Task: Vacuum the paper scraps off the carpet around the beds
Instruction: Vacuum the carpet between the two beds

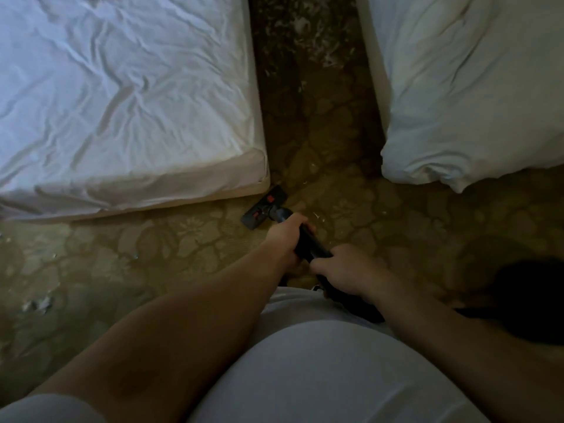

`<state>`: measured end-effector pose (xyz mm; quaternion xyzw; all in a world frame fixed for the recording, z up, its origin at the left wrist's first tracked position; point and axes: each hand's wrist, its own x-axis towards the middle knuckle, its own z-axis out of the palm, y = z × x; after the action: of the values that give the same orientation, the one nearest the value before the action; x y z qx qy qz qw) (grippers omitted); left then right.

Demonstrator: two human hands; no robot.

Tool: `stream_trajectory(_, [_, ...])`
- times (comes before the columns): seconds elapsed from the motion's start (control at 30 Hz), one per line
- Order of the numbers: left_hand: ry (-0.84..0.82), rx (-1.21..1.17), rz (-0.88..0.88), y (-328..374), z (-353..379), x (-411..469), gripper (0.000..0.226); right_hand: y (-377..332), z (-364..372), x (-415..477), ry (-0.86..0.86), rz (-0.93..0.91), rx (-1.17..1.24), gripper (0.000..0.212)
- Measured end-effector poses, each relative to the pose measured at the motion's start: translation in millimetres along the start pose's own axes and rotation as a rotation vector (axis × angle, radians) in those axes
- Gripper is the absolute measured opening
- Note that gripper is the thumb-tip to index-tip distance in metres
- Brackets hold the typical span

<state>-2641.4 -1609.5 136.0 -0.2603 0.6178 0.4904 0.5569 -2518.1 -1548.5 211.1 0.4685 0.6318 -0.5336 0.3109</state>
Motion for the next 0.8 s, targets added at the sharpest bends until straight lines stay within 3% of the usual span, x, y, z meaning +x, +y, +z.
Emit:
stream_trajectory(0.3, [0.046,0.200,-0.096,59,-38,32,0.010,-53,38,25,0.034,0.058,0.210,0.031])
stream_trajectory(0.57, [0.001,0.351,-0.118,55,-19,34,0.015,-47,34,14,0.090,0.112,0.322,0.022])
stream_trajectory(0.7, [-0.042,0.417,-0.114,26,8,23,0.016,-17,24,-3,0.106,0.154,0.313,0.029])
stream_trajectory(0.8, [-0.081,0.430,-0.123,-6,37,8,0.014,21,12,-19,0.125,0.158,0.311,0.057])
